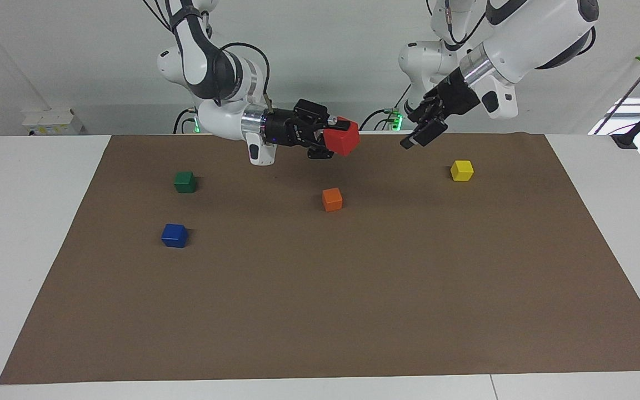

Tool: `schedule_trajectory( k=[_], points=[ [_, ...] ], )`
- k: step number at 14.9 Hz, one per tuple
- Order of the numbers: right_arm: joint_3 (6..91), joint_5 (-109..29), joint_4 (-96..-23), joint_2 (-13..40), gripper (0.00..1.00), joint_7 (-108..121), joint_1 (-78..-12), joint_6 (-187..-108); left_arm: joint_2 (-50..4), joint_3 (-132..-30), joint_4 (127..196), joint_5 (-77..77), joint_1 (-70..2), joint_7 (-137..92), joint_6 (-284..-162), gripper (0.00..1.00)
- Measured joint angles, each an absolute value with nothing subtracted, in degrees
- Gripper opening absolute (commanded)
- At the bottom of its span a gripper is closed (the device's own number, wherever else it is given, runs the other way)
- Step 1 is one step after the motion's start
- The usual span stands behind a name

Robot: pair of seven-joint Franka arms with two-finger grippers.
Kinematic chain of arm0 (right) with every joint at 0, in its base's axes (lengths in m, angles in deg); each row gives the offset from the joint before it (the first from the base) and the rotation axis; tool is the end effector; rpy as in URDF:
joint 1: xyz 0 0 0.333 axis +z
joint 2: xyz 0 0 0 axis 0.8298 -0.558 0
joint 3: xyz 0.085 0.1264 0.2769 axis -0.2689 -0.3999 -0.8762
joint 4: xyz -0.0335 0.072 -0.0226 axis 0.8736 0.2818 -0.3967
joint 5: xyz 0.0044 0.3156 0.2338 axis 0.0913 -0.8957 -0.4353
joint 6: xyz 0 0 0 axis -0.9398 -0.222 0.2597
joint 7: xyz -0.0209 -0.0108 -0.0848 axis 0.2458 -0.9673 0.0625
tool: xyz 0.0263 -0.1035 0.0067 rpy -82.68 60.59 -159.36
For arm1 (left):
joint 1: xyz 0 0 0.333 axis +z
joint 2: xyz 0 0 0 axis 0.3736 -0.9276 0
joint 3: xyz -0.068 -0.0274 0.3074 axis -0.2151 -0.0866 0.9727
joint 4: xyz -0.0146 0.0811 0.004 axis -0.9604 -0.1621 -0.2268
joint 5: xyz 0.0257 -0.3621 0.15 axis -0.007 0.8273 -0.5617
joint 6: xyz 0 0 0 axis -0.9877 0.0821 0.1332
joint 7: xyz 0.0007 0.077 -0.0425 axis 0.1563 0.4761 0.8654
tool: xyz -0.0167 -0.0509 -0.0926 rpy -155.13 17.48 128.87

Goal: Transfer red block to right arm and stack on blue block
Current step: 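Open the left gripper and pull it back while the right gripper withdraws, then carry the red cube with the right gripper over the blue cube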

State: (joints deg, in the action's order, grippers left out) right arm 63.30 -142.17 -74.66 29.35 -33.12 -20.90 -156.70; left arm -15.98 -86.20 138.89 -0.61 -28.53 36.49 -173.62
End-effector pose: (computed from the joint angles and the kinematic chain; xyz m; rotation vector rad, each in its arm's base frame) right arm 0.5090 0.2907 0.4957 -1.3384 0.3234 -0.3494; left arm 0.5367 -0.1867 0.6333 2.4396 1.3827 -0.4438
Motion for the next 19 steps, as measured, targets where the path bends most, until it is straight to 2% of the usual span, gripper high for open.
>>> schedule_trajectory(
  k=[6, 12, 19],
  points=[
    [63.36, -136.65, -74.87, 29.44, 0.00, -32.44, -21.90, -158.03, -12.92, -85.15, 145.92, -15.02, -25.74, 6.03, -177.83, 1.00],
    [63.44, -114.80, -74.86, 31.79, 0.00, -23.64, -24.05, -163.66, -11.88, -84.91, 148.31, -22.06, -20.49, -20.67, -178.37, 1.00],
    [63.48, -82.00, -75.41, 35.28, 0.00, -9.27, -29.45, -162.50, -10.94, -84.89, 149.93, -27.84, -18.44, -40.79, -179.47, 1.00]
  ],
)
